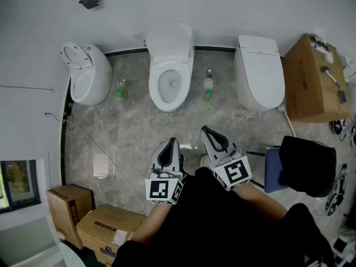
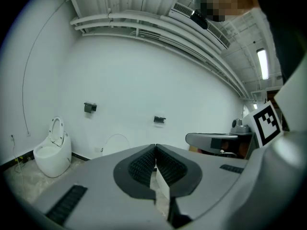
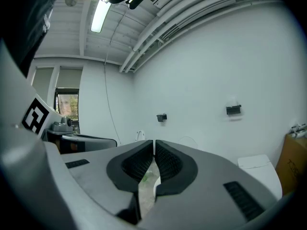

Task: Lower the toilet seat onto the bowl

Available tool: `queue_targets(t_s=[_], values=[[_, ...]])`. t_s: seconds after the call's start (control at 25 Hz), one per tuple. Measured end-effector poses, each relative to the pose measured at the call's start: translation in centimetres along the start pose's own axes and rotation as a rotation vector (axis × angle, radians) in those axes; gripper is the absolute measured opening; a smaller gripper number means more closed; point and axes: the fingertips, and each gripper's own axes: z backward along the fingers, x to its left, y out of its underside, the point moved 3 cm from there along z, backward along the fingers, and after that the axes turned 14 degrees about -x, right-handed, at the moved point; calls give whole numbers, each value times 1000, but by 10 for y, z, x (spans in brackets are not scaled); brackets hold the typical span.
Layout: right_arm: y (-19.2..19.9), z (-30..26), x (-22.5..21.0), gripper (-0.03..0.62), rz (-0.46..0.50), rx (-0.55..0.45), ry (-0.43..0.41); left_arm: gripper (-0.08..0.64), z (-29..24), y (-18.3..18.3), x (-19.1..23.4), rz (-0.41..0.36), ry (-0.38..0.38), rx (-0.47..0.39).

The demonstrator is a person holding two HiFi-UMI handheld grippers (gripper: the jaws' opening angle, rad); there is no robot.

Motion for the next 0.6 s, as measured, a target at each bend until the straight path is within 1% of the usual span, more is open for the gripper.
queue_targets(t_s=[0.12, 0.24, 0.36, 0.44, 0.6], values=[[1, 19, 5, 38, 0, 2, 29, 15, 13, 4, -4, -34, -34, 16], [-2, 31, 16, 38, 25, 4, 39, 15, 24, 1, -7, -27, -31, -1], [-9, 35, 27, 37, 51, -10, 46, 15, 31, -4, -10, -29, 7, -18], [-13, 36, 35, 34, 59, -18, 54, 15, 35, -7, -10, -33, 45, -18], [-15, 36, 54, 34, 57, -7, 75, 15, 50, -16, -4, -9, 106, -16]])
